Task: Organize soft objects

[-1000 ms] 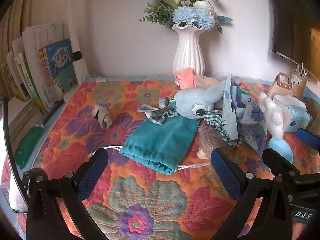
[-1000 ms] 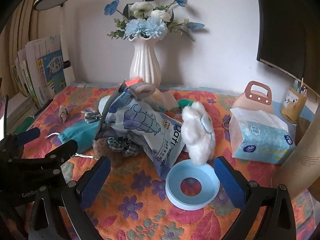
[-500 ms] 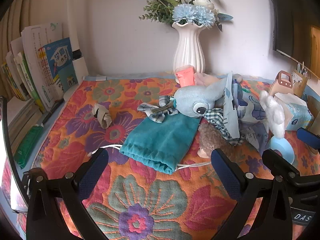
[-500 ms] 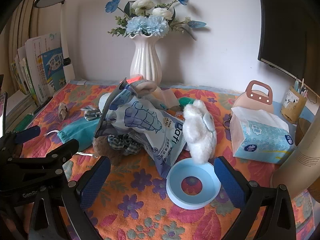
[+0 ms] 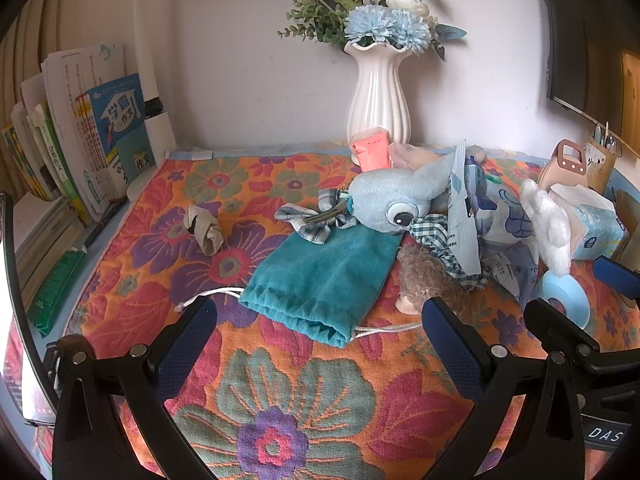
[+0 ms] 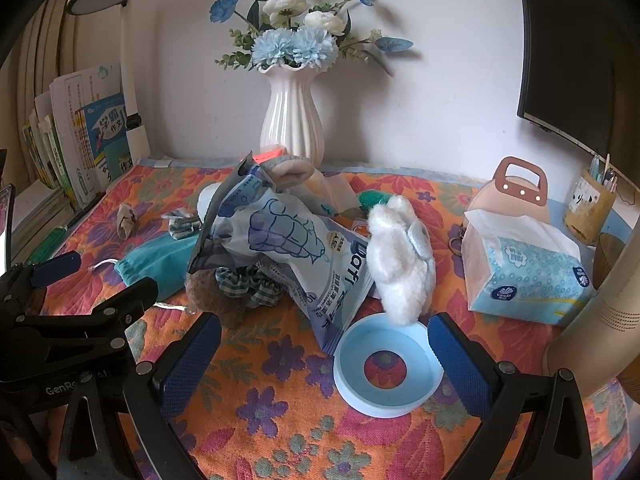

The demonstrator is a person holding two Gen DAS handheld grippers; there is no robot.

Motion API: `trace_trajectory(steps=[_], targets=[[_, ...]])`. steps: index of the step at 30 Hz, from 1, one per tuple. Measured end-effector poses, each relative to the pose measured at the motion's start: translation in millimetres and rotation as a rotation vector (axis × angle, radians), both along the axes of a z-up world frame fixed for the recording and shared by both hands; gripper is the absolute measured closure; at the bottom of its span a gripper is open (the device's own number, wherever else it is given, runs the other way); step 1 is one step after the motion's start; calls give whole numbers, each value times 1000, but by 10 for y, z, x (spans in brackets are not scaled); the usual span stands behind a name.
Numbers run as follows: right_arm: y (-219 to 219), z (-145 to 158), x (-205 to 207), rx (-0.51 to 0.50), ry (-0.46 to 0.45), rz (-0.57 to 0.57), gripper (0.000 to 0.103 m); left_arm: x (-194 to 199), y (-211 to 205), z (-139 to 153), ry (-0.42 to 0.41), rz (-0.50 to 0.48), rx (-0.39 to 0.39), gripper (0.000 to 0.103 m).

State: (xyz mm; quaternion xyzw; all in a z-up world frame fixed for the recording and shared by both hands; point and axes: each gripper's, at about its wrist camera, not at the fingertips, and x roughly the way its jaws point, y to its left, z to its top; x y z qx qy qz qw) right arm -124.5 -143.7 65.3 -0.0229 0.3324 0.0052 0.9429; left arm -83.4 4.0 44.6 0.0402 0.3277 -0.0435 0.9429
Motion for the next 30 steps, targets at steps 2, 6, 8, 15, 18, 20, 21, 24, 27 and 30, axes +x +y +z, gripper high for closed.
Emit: trace_trajectory(steps=[2, 6, 8, 15, 18, 20, 21, 24, 27, 30], targets=[[2, 2, 7, 0, 1, 0, 0, -3, 1, -4, 1, 0, 0, 1], [6, 3, 7, 1, 2, 0, 0, 1, -3, 0, 2, 1, -1, 1], [5, 0, 3, 3, 3, 1, 0, 4, -4, 2, 2, 2, -1, 1], [5, -5, 14, 5, 9, 2, 0, 2, -4, -3, 4, 2, 0, 1], [2, -5, 17, 6, 10, 3, 0, 4, -5, -1, 5, 2, 0, 1], [1, -4, 21, 6, 11, 3, 0, 5, -6, 0, 5, 2, 0, 1], [1, -4, 21, 6, 11, 3, 0, 5, -6, 0, 5, 3, 0, 1], [3, -4, 21, 6, 11, 3, 0, 6, -6, 2, 5, 2, 0, 1], [6, -4, 18, 6, 12, 4, 0, 8, -6, 3, 6, 3, 0, 1], [6, -6, 18, 7, 13, 4, 0, 9, -6, 4, 6, 3, -1, 1]])
